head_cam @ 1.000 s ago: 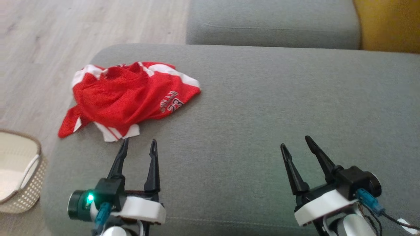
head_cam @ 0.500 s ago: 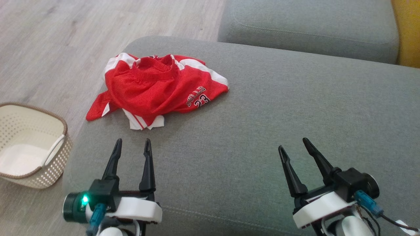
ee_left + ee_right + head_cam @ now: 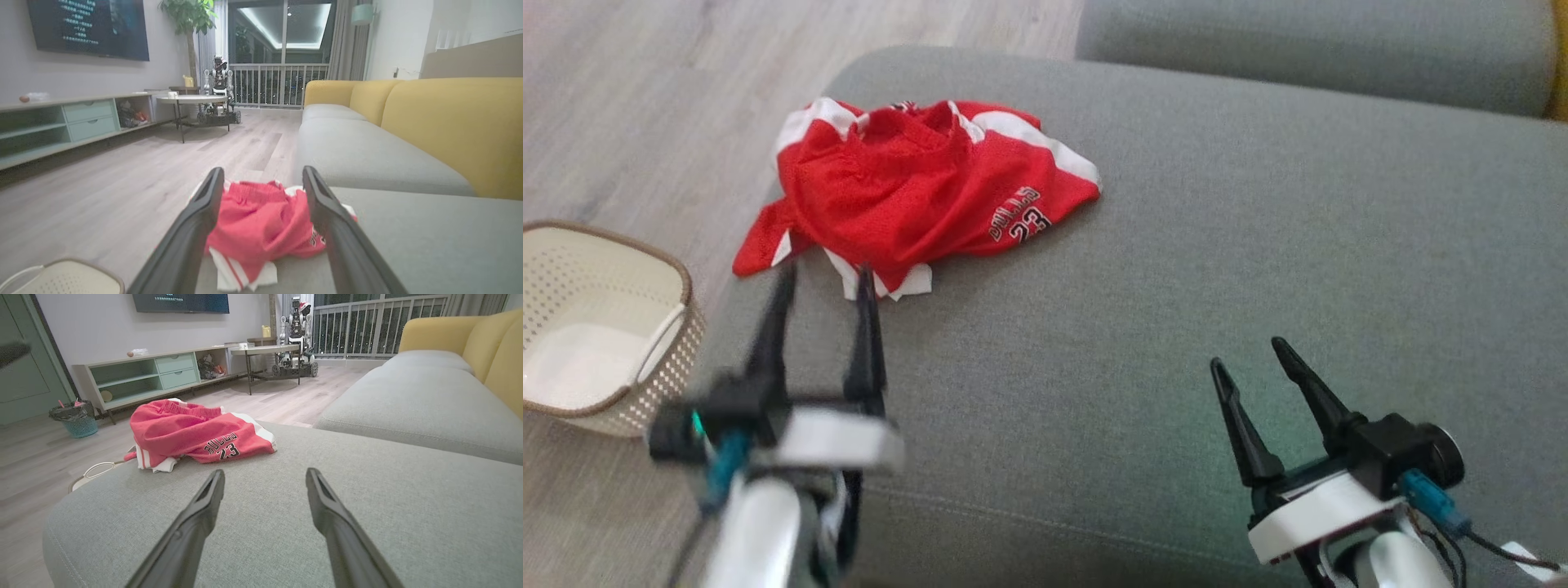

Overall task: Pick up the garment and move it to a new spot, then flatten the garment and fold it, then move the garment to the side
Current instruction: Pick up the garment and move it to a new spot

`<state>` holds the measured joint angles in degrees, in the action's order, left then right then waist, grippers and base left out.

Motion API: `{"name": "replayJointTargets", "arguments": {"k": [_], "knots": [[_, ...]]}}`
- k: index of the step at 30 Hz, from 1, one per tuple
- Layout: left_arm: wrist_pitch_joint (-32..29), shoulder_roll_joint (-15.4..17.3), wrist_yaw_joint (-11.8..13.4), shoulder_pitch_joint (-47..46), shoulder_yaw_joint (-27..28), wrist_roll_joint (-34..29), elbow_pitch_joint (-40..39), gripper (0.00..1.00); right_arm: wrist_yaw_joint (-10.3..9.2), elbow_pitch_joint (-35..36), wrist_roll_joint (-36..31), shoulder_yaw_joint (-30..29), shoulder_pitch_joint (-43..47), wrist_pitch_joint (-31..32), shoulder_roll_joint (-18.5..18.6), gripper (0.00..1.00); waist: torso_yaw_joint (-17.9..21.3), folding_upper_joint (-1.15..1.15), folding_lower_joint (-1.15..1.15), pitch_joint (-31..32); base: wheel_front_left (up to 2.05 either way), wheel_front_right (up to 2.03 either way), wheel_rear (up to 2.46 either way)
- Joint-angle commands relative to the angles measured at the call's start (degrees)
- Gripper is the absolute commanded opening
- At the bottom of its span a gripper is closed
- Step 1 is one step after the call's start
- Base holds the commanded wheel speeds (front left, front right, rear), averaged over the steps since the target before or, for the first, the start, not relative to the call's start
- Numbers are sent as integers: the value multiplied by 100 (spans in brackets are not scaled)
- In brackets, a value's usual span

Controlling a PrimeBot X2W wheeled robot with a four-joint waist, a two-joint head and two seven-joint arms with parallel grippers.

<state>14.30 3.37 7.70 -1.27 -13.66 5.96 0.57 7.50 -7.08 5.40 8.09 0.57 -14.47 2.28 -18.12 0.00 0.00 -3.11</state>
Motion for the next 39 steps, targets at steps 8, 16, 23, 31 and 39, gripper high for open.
{"name": "replayJointTargets", "arguments": {"k": [8, 16, 23, 31, 39], "knots": [[-461, 498, -494, -2848, 654, 44, 1286, 100, -1, 234, -311, 184, -518, -52, 60, 100, 303, 0, 0, -851, 0, 0, 0], [-2032, 823, -659, -4679, 941, 394, 2965, 100, -1, 246, -330, 280, -825, -52, 60, 100, 568, 0, 0, -1390, 0, 0, 0], [-3286, 1195, -780, -5612, 1006, 539, 4764, 100, -1, 190, -143, 443, -1011, -52, 98, 100, 892, 0, 0, -1736, 0, 0, 0], [-3589, 1285, -830, -5849, 1007, 654, 5681, 100, -1, 137, 202, 446, -1119, -52, 204, 100, 1076, 0, 0, -1950, 0, 0, 0], [-3274, 1290, -781, -5904, 1019, 738, 6177, 0, -1, 98, 258, 524, -1190, -52, 231, 100, 1103, 0, 0, -2068, 0, 0, 0]]}}
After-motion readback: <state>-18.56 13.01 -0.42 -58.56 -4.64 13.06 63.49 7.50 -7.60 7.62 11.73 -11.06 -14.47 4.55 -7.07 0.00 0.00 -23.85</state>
